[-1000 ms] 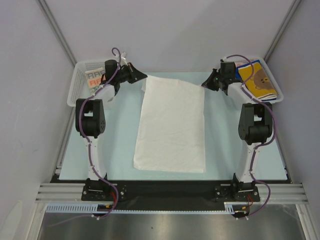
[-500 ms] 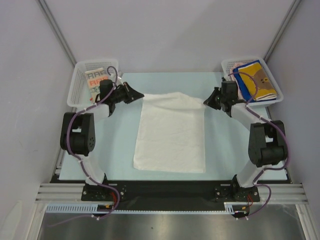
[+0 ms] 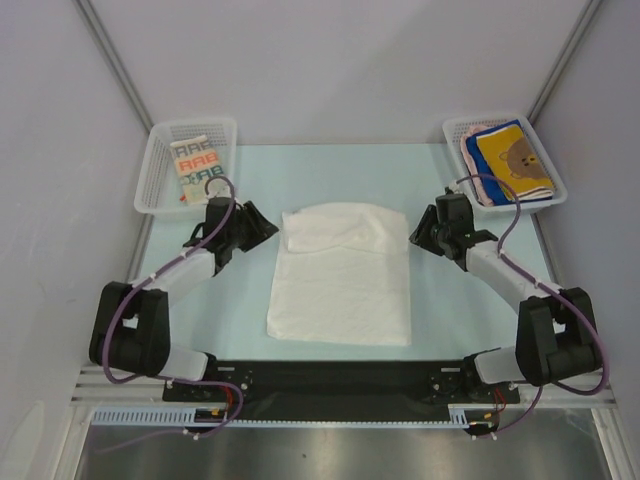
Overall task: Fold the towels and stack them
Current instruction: Flatten out the crumpled towel
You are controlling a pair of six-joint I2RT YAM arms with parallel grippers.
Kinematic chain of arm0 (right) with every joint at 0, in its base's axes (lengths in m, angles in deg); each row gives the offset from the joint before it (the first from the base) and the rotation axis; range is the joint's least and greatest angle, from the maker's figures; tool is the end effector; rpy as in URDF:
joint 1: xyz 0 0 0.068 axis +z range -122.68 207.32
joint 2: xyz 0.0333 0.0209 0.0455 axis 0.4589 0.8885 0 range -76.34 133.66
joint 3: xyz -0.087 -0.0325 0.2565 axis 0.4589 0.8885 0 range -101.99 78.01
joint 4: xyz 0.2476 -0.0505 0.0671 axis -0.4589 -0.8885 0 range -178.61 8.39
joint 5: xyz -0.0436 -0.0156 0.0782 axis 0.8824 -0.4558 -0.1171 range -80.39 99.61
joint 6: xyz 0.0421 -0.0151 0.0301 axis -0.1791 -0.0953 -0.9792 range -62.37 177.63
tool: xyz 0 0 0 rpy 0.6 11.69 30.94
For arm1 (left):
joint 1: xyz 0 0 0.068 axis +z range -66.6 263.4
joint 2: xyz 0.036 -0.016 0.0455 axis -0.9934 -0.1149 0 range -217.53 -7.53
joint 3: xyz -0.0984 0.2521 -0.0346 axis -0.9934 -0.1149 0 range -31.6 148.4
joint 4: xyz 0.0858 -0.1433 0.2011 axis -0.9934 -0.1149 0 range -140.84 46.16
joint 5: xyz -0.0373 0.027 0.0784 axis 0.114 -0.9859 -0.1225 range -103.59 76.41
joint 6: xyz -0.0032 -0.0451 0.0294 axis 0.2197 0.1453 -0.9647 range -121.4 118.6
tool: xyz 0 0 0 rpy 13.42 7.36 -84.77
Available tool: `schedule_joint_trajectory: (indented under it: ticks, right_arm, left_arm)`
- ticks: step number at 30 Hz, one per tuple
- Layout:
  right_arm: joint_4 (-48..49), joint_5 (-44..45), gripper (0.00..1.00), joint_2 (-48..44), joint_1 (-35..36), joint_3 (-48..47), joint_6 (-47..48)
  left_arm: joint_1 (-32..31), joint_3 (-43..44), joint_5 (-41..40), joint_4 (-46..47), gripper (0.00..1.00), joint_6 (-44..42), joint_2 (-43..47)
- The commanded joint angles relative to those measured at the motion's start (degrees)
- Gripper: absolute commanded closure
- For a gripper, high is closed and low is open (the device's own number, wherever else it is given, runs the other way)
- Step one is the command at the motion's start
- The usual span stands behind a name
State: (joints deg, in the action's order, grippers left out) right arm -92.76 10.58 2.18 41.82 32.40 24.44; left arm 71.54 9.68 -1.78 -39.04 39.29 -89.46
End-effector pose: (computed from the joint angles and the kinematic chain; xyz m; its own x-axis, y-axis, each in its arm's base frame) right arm 0.2755 0.0706 0.2133 -0.6940 0.3858 -0.6079 0.1690 0.9080 0.3834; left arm 0.2883 -0.0680 0.1970 -0.6716 -0.5110 -0.5365 -0.0980 0.7790 -0.6193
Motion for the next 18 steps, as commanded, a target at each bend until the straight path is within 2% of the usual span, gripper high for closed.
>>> schedule_joint_trajectory:
  ticks: [1, 4, 6, 10, 15, 18]
  right_arm:
    - [-2.6, 4.9, 0.57, 1.4, -0.4, -8.5, 1.9]
    - [-4.5, 5.7, 0.60, 9.9, -0.6, -18.0, 3.9]
    - [-6.3, 4.8, 0.61, 17.0, -1.3, -25.3, 4.8]
    - [-9.1, -0.4, 0.62, 28.1, -2.5, -36.4, 7.7]
    - [-11.5, -1.9, 0.60, 36.8, -2.5, -44.6, 10.2]
    - [-12.4, -3.3, 0.58, 40.2, -2.4, -47.1, 10.8]
  left_arm:
    - [0.3, 6.5, -10.8, -6.3, 0.45, -0.3, 1.6]
    - [0.9, 16.6, -11.6, -11.1, 0.47, -2.1, -5.1]
    - [1.7, 24.3, -10.0, -14.5, 0.49, -3.1, -12.6]
    - [2.3, 35.6, -6.4, -19.0, 0.51, -4.7, -22.8]
    - [2.4, 39.2, -0.7, -19.1, 0.51, -6.3, -30.8]
    - [2.2, 38.8, 3.6, -16.9, 0.51, -6.6, -32.5]
